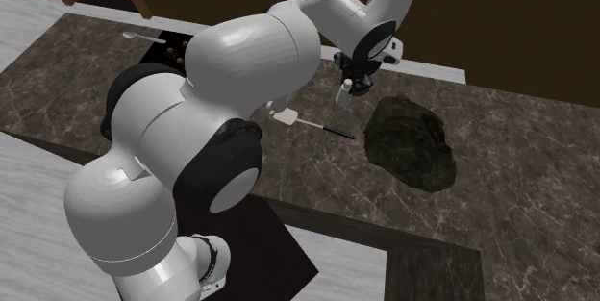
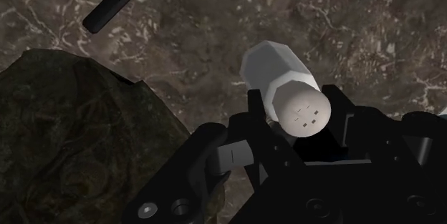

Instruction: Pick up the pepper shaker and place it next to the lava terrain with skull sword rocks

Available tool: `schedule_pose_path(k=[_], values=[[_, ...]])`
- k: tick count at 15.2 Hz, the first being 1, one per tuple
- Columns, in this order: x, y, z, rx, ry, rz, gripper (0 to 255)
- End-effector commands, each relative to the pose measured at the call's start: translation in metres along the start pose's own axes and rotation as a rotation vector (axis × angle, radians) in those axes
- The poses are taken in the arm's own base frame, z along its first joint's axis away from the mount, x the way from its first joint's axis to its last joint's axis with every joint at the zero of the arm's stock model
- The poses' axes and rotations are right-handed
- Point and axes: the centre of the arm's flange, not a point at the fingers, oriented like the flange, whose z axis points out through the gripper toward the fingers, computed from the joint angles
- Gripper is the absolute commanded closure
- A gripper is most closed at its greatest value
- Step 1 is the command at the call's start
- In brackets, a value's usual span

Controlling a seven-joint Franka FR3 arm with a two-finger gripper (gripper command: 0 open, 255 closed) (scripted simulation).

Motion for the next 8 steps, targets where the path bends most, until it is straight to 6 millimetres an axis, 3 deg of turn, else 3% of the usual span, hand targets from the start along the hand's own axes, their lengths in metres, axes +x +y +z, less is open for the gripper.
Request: schedule_pose_path(k=[1, 8], values=[[-0.001, -0.001, -0.011, 0.000, 0.000, 0.000, 255], [-0.003, -0.005, -0.047, 0.000, 0.000, 0.000, 255]])
